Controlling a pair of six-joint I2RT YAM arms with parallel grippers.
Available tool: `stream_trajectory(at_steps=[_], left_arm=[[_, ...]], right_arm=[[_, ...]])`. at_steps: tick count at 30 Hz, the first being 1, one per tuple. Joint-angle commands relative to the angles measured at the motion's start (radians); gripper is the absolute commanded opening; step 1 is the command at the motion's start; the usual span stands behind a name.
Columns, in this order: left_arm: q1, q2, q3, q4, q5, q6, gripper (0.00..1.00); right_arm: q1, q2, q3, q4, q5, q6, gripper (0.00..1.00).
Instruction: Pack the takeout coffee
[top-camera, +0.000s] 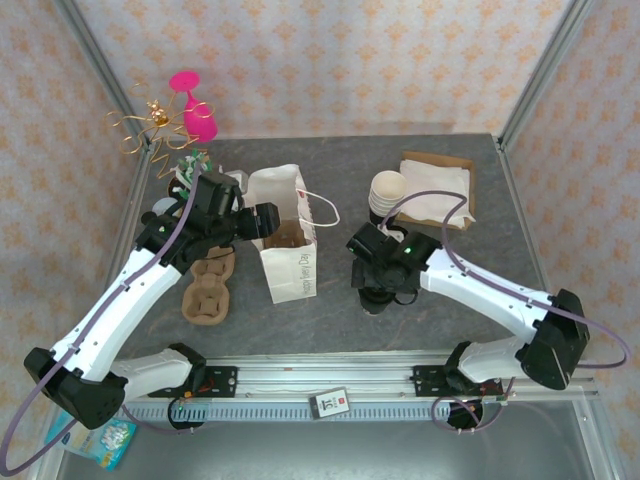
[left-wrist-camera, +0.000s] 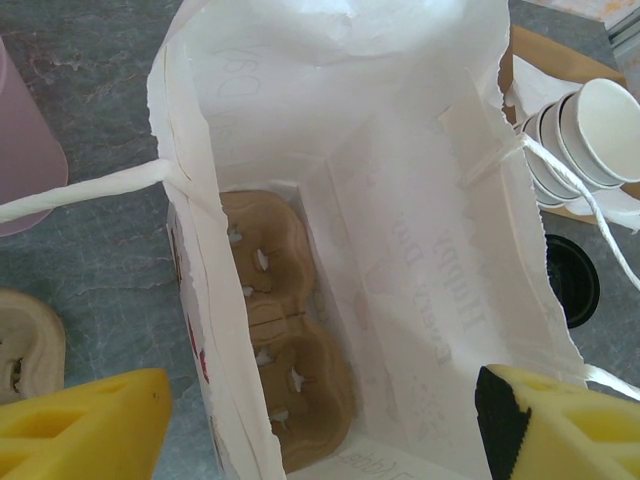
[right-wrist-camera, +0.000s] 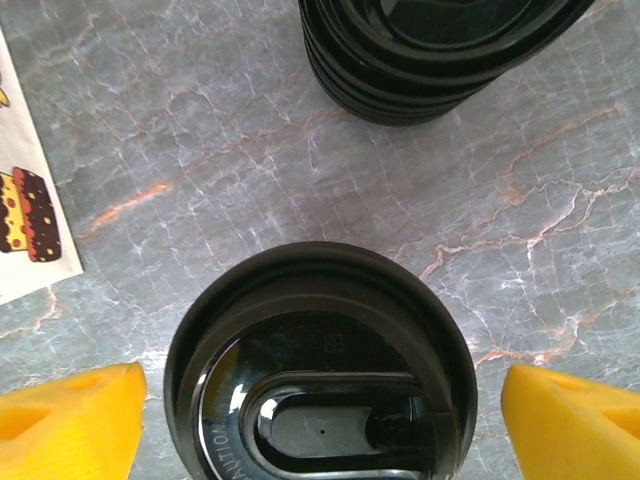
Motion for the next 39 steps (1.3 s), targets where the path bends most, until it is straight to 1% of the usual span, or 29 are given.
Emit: stream_trajectory(at_steps=[1,3,9,17,20,26,29,33,38,39], left_arm=[[0.003,-0.006,-0.008,0.004,-0.032,0.004,0.82],[0.003,-0.008,-0.011,0.006,-0.032,0.001,0.82],[0.004,-0.017,-0.02,0.001,-0.04,-0.002,0.82],[0.003,-0.021,-0.028,0.002,-0.042,-0.005,0.82],[0.004,-0.021,-0.028,0.004,-0.041,-0.004,0.82],[0.003,-0.021,-0.031,0.004,-0.042,-0.003,0.82],[0.003,-0.021,-0.035,0.008,-0.038,-0.004,0.82],[0.004,-0.019,-0.038,0.007,-0.048,-0.007,0.82],[0.004,-0.002,-0.042,0.009,-0.076,-0.015,0.73],[0.004,0.002,-0.039,0.009,-0.084,-0.015,0.7]], right_arm=[[0.007,0.011,-0.016,0.014,-0.003,-0.013,0.86],[0.007,0.021,-0.017,0.014,-0.001,-0.018,0.84],[0.009,0.04,-0.003,0.012,-0.009,-0.035,0.76],[0.01,0.062,-0.007,0.004,-0.015,-0.041,0.75],[0.012,0.069,-0.01,0.002,-0.015,-0.041,0.77],[0.012,0.081,-0.019,0.003,-0.018,-0.042,0.78],[0.013,0.082,-0.026,0.0,-0.01,-0.044,0.77],[0.014,0.08,-0.016,-0.011,-0.001,-0.044,0.72],[0.014,0.063,0.007,-0.019,0.008,-0.051,0.68],[0.013,0.057,0.012,-0.021,0.01,-0.054,0.68]])
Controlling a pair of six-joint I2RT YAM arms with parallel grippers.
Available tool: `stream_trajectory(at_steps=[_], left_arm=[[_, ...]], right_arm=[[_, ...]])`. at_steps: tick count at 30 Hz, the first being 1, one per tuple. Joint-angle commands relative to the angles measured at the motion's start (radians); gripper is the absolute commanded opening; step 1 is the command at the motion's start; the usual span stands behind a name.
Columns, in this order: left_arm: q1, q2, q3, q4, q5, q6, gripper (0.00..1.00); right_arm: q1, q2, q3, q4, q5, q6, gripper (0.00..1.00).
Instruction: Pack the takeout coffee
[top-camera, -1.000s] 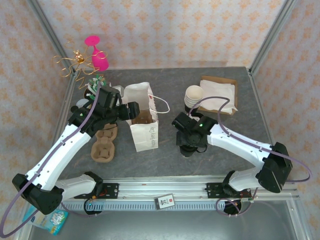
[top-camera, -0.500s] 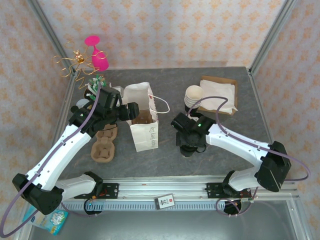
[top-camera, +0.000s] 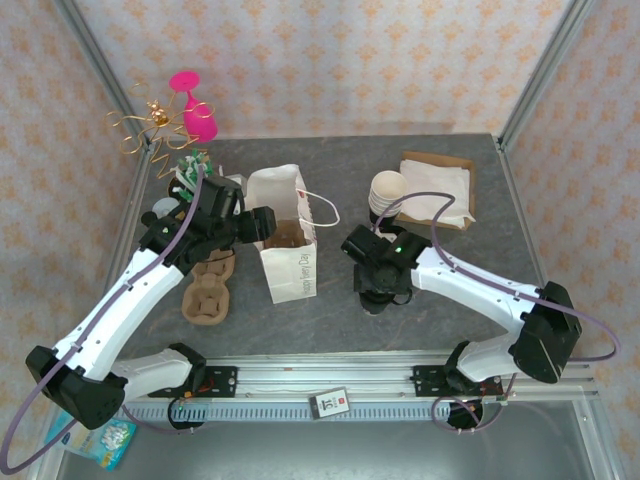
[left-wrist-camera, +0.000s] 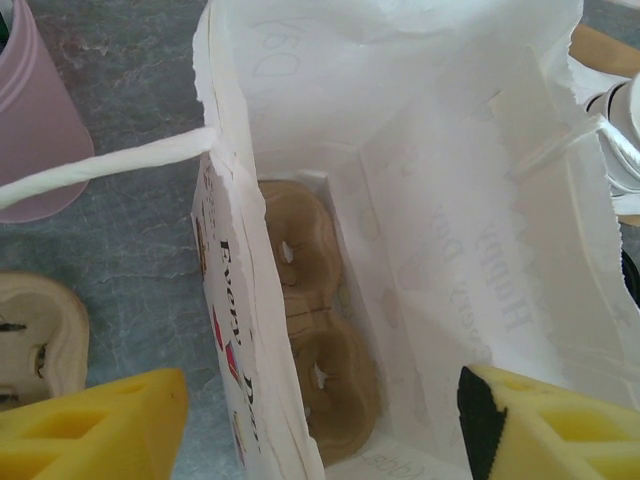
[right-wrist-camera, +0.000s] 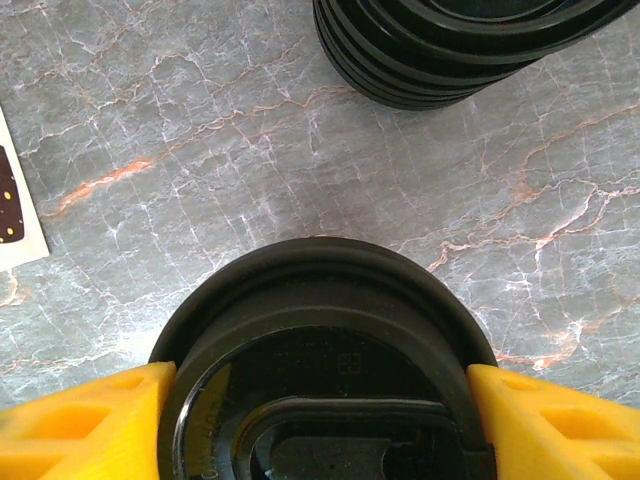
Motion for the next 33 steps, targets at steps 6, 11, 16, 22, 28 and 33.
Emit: stream_trajectory(at_steps=[6,11,16,22,28,33], left_arm=[[0.003,0.012,-0.013,0.024,-0.074,-0.006,0.49],[0.005,0.027,-0.001,0.039,-0.099,-0.003,0.34],[0.005,0.047,0.004,0.051,-0.126,0.002,0.19],[0.007,0.057,0.029,0.103,-0.163,0.031,0.06],[0.009,0.08,0.064,0.128,-0.177,0.062,0.0],[0.013,0.081,0.08,0.167,-0.194,0.086,0.0]], right_arm=[[0.007,-0.014,0.052,-0.056,0.025,-0.028,0.65],[0.007,-0.021,0.088,-0.086,0.012,-0.057,0.65],[0.007,-0.033,0.127,-0.122,0.0,-0.085,0.65],[0.007,-0.063,0.186,-0.183,-0.009,-0.1,0.65],[0.007,-0.075,0.266,-0.244,-0.018,-0.107,0.65],[0.007,-0.082,0.342,-0.285,-0.023,-0.119,0.65]])
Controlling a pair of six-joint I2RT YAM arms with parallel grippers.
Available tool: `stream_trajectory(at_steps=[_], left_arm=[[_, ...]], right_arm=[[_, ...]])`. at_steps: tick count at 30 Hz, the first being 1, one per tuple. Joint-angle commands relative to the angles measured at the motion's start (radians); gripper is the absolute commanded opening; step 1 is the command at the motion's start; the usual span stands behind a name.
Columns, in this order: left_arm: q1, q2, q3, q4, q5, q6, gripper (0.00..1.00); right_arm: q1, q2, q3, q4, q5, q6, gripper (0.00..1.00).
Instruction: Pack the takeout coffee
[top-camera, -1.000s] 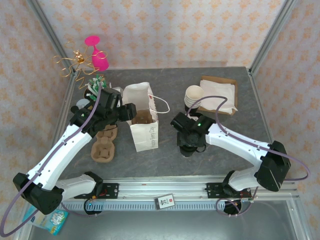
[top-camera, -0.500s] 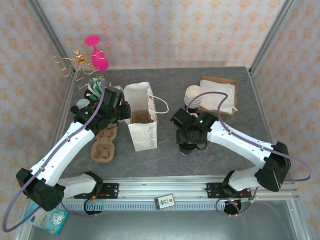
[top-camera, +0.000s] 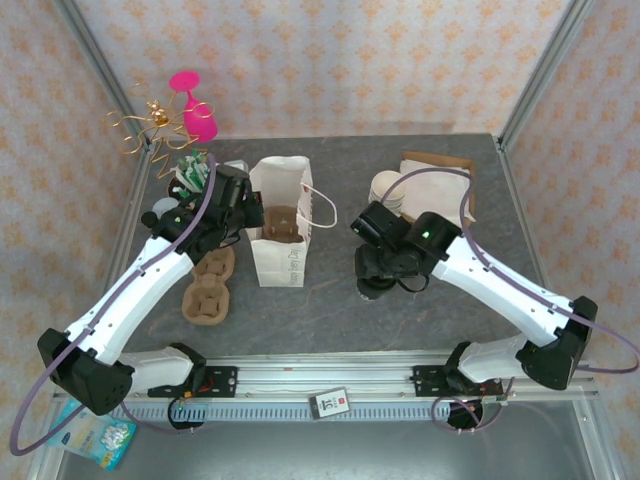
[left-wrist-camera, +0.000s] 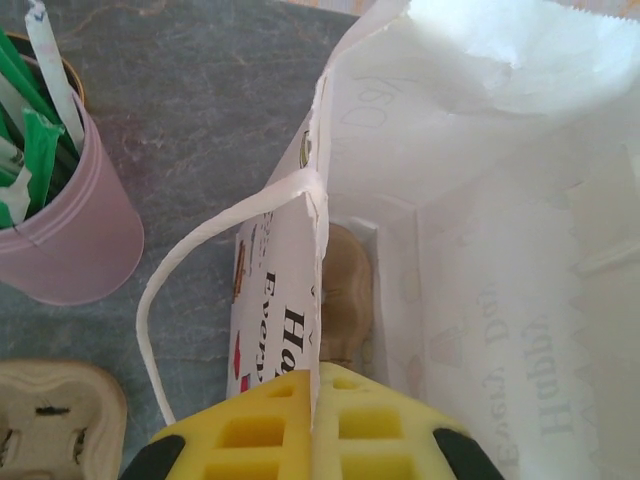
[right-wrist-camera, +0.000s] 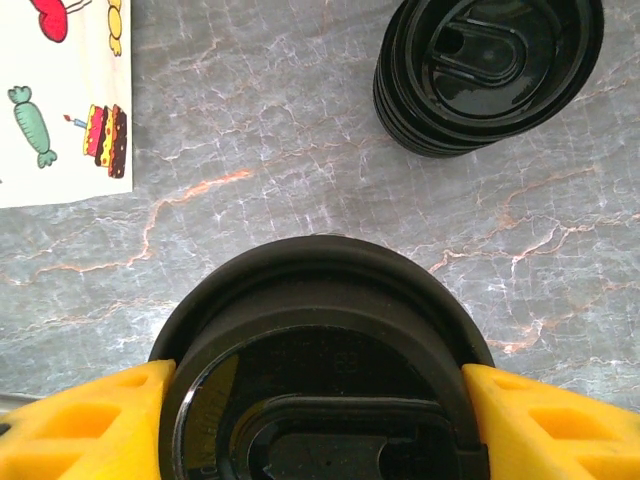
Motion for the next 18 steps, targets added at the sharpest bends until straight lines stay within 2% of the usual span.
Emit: stream_trajectory(at_steps=[1,18], left_arm=[[0.013,0.002,0.053,0.053,-0.053,0.038,0.0],[0.013,0.034,0.071,0.074,-0.095,0.079,0.0]], right_arm=[[0.007,-0.024,0.063,-0.066,0.003,-0.021,0.65],[0.006,0.077,0.388,-0.088,-0.047,-0.088,0.64]])
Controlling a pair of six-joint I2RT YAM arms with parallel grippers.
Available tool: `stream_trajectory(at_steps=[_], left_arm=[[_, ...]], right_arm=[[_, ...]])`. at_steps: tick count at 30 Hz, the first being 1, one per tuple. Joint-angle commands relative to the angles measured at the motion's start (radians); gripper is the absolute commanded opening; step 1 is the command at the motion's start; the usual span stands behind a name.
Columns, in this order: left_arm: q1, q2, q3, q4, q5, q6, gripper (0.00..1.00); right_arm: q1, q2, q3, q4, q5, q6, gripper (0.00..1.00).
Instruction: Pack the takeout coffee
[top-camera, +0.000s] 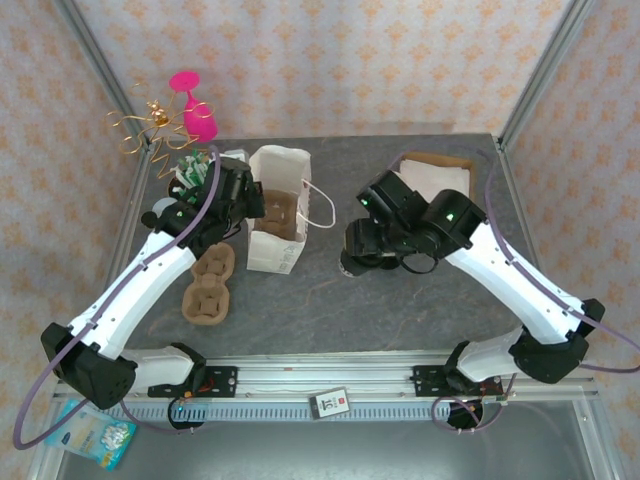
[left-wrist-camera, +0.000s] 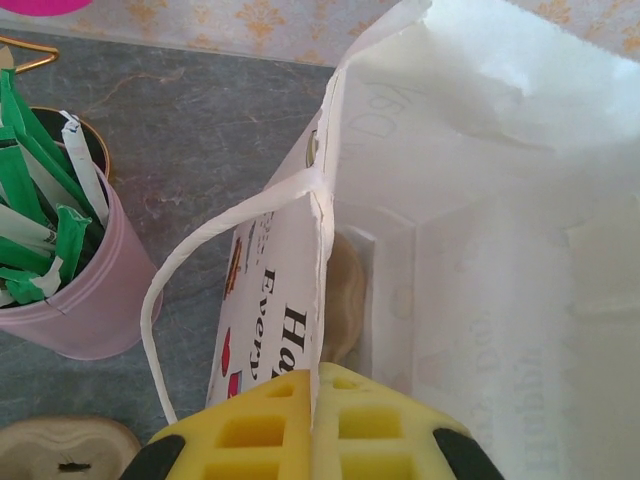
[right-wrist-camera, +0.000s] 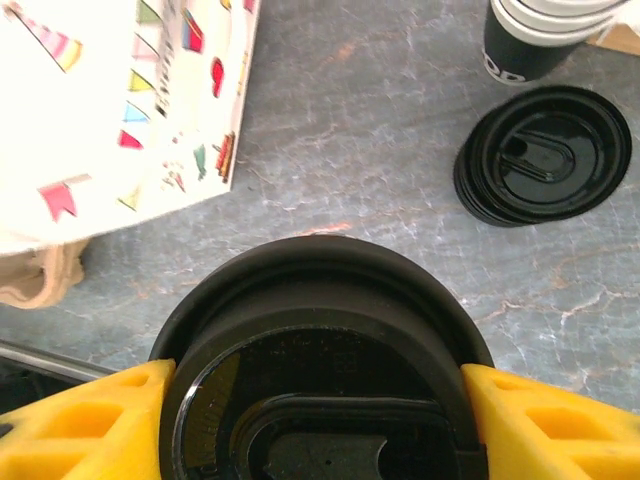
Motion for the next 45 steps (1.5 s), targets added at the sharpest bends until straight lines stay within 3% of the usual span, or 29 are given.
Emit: stream_trajectory(at_steps=[1,16,30,45], left_arm=[[0.013,0.003,0.028,0.028,-0.031,0.025,0.0],[0.013,0.018,0.046,0.005,-0.018,0.01,0.0],[0.013,0.018,0.058,0.0,0.015,-0.028,0.0],[0.012,0.018,0.059,0.007,0.044,-0.075,0.0]], right_arm=[[0.007,0.021,0.087,-0.019,0.0,-0.031,0.64],[0.007,0.154,0.432,-0.019,-0.073,-0.072,0.62],[0.007,0.326,0.644,0.005,-0.148,-0.108,0.6],[0.01,0.406,0.697,0.044,-0.192,-0.103,0.57]])
